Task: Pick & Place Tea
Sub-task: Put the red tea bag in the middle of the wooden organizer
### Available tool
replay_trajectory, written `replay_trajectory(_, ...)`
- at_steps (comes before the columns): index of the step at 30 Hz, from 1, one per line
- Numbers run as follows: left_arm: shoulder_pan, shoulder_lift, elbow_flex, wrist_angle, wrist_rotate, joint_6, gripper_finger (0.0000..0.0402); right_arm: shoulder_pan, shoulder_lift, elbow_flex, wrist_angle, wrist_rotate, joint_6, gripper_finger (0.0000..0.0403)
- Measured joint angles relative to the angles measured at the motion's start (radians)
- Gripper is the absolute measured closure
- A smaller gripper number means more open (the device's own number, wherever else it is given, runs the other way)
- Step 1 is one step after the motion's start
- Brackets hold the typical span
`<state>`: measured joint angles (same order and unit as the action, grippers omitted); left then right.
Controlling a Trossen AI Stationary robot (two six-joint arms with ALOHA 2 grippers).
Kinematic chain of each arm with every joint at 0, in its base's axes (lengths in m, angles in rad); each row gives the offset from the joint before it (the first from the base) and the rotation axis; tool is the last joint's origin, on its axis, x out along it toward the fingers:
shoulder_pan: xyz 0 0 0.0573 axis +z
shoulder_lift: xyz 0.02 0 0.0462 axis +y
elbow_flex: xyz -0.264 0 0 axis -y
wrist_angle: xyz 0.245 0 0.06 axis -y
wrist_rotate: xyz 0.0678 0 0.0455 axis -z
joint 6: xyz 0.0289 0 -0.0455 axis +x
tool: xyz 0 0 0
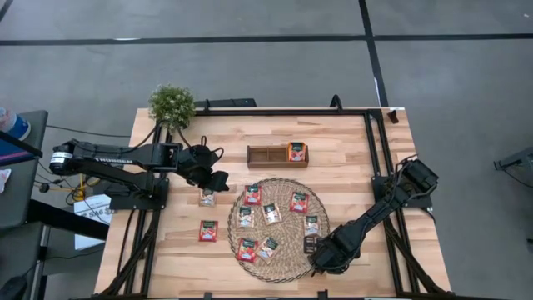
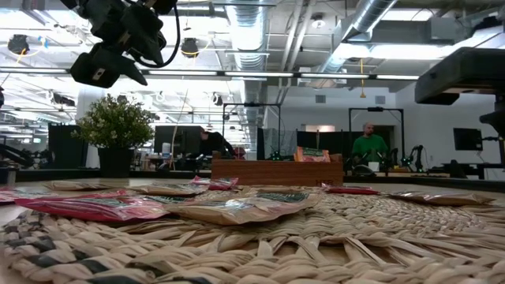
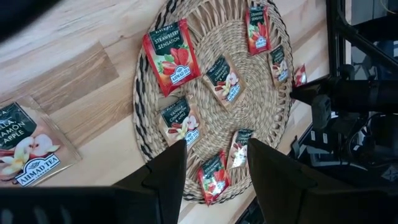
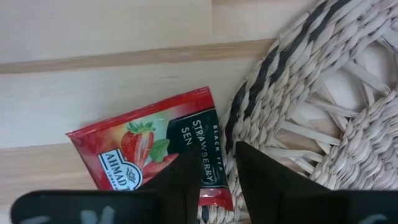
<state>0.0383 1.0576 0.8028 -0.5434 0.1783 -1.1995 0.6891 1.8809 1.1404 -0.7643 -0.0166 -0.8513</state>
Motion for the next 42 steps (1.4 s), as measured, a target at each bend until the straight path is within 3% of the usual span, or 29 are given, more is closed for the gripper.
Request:
replay_trajectory(17, 0.0, 0.0, 0.0, 0.001, 0.0, -0.002, 0.024, -0.004, 0.003, -0.003, 0.007, -0.004, 0.025, 0.0399)
replay_trajectory(26, 0.0, 0.0, 0.0, 0.026, 0.0, -0.002, 0.024, -0.003, -0.006, -0.002, 0.006, 0.016, 0.061, 0.0402)
replay_trajectory(42, 0.0, 0.0, 0.0, 0.031, -0.022, 0.084, 0.024, 0.014, -0.026, 0.22, -0.306, 0.022, 0.311, 0.0402)
